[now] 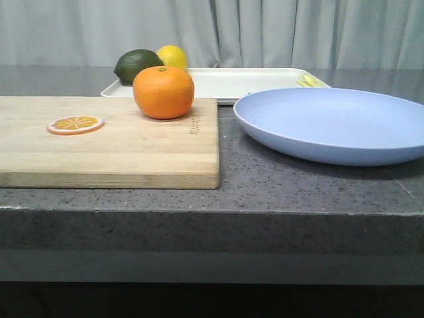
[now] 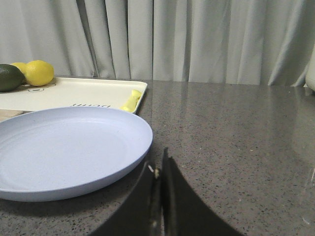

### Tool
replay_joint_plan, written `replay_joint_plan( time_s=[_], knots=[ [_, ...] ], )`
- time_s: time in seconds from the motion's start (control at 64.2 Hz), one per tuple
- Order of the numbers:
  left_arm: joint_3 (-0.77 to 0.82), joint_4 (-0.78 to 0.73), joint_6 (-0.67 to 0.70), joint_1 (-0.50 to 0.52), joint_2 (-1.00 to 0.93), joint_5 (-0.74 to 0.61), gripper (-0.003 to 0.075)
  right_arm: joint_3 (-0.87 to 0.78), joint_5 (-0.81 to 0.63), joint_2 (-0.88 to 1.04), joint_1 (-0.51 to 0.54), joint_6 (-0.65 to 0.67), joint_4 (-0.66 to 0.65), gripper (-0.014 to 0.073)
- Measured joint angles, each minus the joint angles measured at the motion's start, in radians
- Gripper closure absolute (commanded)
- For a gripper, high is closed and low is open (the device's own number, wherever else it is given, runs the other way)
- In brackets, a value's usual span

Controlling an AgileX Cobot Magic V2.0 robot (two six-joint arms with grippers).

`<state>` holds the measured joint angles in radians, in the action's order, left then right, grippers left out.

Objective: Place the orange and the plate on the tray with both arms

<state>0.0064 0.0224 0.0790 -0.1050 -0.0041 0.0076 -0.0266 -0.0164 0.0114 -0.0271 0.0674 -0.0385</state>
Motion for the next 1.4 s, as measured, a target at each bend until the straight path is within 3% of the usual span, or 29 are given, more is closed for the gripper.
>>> replay_joint_plan(
  time_s=[0.856, 1.105, 1.401],
  knots=[
    [-0.018, 0.000, 0.000, 0.000, 0.000, 0.014, 0.0740, 0.044, 0.016, 0.000, 0.000, -0.002, 0.000, 0.0659],
    [-0.281, -0.004, 0.000, 0.000, 0.022, 0.195, 0.0740, 0.322, 0.222, -0.008, 0.000, -0.002, 0.000, 0.0659],
    [-0.622, -0.022, 0.000, 0.001, 0.315, 0.506, 0.0740, 0.627, 0.526, -0.244, 0.000, -0.002, 0.000, 0.0659]
  ],
)
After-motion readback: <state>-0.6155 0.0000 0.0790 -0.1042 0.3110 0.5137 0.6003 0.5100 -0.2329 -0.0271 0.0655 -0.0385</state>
